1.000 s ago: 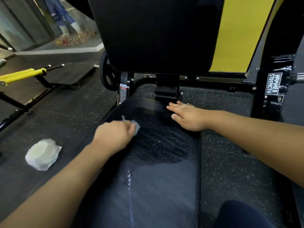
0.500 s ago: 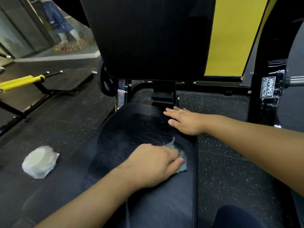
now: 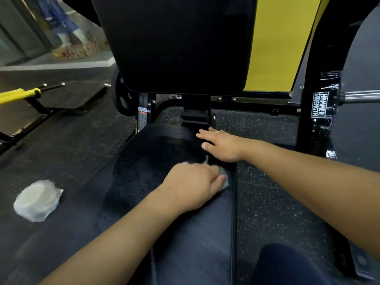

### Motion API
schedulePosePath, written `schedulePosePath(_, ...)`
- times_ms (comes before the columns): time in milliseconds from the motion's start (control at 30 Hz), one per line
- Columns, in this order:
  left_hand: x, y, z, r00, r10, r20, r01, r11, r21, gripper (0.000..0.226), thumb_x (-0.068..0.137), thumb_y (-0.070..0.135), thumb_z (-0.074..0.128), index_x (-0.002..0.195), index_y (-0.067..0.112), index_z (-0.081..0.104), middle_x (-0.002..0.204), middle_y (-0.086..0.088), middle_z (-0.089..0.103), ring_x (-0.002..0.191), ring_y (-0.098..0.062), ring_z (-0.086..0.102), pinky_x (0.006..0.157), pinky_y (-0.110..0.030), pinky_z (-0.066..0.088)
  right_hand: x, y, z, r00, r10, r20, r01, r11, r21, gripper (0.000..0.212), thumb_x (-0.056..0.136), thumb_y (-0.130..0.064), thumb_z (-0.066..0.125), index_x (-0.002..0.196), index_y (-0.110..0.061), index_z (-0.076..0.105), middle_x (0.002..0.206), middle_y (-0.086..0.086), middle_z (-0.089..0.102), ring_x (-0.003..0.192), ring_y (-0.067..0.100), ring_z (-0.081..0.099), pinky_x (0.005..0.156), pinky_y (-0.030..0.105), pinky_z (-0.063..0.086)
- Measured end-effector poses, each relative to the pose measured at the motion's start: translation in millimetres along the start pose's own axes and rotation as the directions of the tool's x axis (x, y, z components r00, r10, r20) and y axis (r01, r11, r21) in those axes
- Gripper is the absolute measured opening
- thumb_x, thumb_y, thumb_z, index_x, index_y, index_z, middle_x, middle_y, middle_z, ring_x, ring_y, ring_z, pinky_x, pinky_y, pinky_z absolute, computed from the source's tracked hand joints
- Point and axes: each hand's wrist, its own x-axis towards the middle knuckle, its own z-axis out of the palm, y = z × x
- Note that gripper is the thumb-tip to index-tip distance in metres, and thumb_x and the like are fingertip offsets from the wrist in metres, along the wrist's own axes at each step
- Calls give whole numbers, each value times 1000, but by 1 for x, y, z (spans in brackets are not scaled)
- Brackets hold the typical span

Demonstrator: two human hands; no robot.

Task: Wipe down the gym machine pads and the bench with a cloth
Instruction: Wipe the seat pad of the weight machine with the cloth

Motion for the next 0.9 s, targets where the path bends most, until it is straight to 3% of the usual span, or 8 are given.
schedulePosePath(100, -47, -2, -3, 994, 99, 39, -97, 994, -49, 39, 106, 58, 24, 81, 29, 32, 94, 1, 65, 82, -26, 63, 65, -36, 38, -7, 0, 4, 1000, -9, -6, 9, 1000, 27, 53, 113, -32, 31, 165, -24, 19, 173, -7, 6, 159, 14, -4, 128, 35, -3)
schedulePosePath(200, -76, -11, -4, 994, 100, 41, -99, 995, -32, 43, 103, 62, 22, 76, 29, 29, 81, 3, 60, 67, -24, 60, 57, -33, 35, -16, 3, 9, 999, -27, -17, 28, 998, 63, 52, 114, -31, 31, 165, -24, 22, 173, -9, 8, 159, 11, -3, 128, 33, -3)
schedulePosePath(467, 11, 7, -3, 994, -113, 0, 112, 991, 66, 36, 108, 54, 26, 91, 29, 46, 106, 0, 69, 98, -26, 67, 71, -36, 39, -22, 14, 5, 994, -14, -107, 36, 978, 203, 43, 110, -25, 46, 153, -27, 48, 166, -12, 32, 156, 4, 13, 127, 30, 12)
schedulePosePath(600, -27, 21, -2, 1000, -19, -6, 19, 1000, -15, 35, 107, 56, 27, 88, 29, 39, 99, 1, 66, 88, -24, 66, 69, -36, 43, -25, 13, 15, 990, -22, -137, 45, 985, 169, 44, 112, -23, 40, 156, -26, 42, 167, -13, 28, 157, 5, 10, 125, 26, 5)
schedulePosePath(733, -80, 21, -8, 993, 116, 38, -115, 993, -33, 41, 105, 61, 27, 80, 29, 31, 85, 3, 62, 70, -23, 62, 57, -33, 36, -25, 10, 19, 994, -26, -110, 42, 989, 141, 46, 113, -22, 34, 159, -25, 36, 170, -13, 22, 157, 5, 7, 126, 26, 3)
schedulePosePath(833, -55, 17, -13, 988, 100, 117, -99, 995, -15, 40, 105, 62, 24, 83, 30, 33, 99, 3, 65, 85, -23, 65, 64, -34, 37, -26, 11, 16, 994, -14, -109, 33, 986, 166, 46, 113, -23, 37, 158, -26, 39, 168, -14, 24, 157, 4, 9, 127, 28, 5)
schedulePosePath(900, -20, 21, -14, 996, 31, 83, -31, 1000, -1, 40, 105, 62, 25, 85, 29, 37, 103, 2, 67, 93, -25, 66, 72, -35, 44, -27, 12, 12, 993, -7, -117, 30, 980, 196, 44, 111, -23, 43, 154, -28, 46, 166, -14, 30, 156, 4, 13, 129, 32, 10)
